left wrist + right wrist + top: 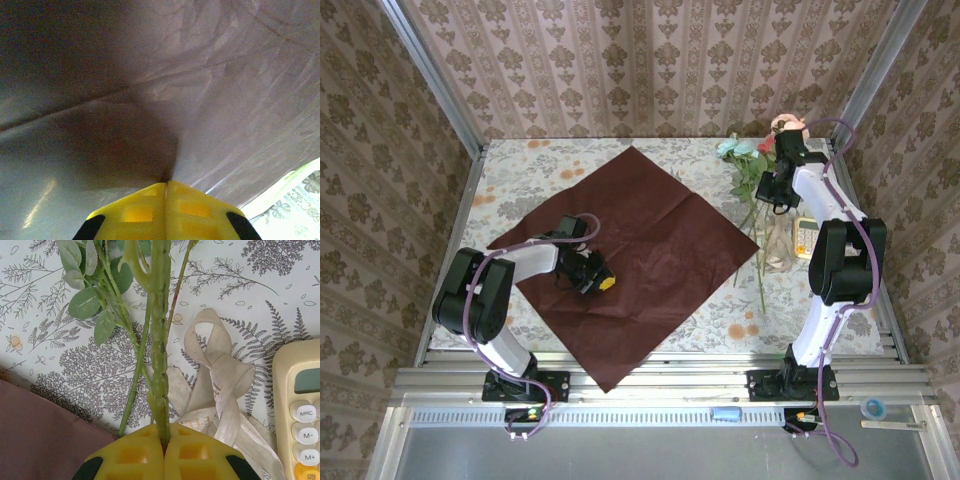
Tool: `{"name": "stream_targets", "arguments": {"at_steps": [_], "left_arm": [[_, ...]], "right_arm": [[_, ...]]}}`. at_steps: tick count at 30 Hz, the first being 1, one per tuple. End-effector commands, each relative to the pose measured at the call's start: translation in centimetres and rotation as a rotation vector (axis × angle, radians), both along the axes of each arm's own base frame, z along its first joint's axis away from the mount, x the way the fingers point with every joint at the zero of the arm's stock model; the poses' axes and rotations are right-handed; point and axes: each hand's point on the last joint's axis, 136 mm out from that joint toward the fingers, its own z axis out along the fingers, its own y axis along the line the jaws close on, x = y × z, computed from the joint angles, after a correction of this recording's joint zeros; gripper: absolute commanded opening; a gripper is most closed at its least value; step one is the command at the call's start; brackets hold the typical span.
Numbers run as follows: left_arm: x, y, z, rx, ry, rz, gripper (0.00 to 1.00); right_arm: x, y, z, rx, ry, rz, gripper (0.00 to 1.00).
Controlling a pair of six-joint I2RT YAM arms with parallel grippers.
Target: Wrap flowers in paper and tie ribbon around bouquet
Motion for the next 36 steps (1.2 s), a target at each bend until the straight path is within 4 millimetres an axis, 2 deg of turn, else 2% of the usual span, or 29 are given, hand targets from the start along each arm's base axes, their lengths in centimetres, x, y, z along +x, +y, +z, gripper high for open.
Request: {"name": "stream_targets", "arguments": {"at_steps": [1,3,5,7,12,16,21,26,32,33,36], "left_arm": [[0.6,-0.5,0.7,-0.015,-0.028,-0.016,0.02],[0.8,-0.6,1.1,-0.019,-0.043,-0.011,0.02],[1.0,-0.6,1.6,-0.025,-0.055,-0.005,0.02],[1.3,-0.7,2.2,-0.034,-0.072,-0.001,0.02],[2.3,-0.4,4.5,-0.068,-0.121,0.030,0.06],[3.0,2.7,4.3,-0.044,-0.121,0.083,0.08],[4.2,5.8,2.2,-0.033,-0.120,0.107,0.00],[4.3,6.9,0.5,-0.022,-0.094,0.108,0.00],[3.4,5.3,-0.5,-0.059,-0.068,0.127,0.00],[3.3,4.9,-0.6,-0.059,-0.065,0.126,0.00],[3.0,4.4,-0.5,-0.050,-0.063,0.122,0.00]], "right_arm": [[0.1,0.7,3.7,-0.014,-0.096,0.031,0.00],[0.5,2.6,4.9,0.018,-0.132,0.062,0.00],[0.8,5.7,5.6,0.081,-0.163,0.106,0.00],[0.9,9.7,6.0,0.146,-0.183,0.162,0.00],[0.9,21.4,5.9,0.384,-0.210,0.274,0.00],[1.6,29.4,5.4,0.530,-0.212,0.325,0.00],[1.9,37.0,3.9,0.620,-0.169,0.376,0.00],[1.9,41.2,0.9,0.638,-0.097,0.378,0.00],[0.9,44.5,-2.2,0.648,-0.001,0.430,0.00],[0.6,44.6,-2.8,0.636,0.025,0.438,0.03],[0.2,43.3,-2.8,0.588,0.050,0.443,0.37]]}}
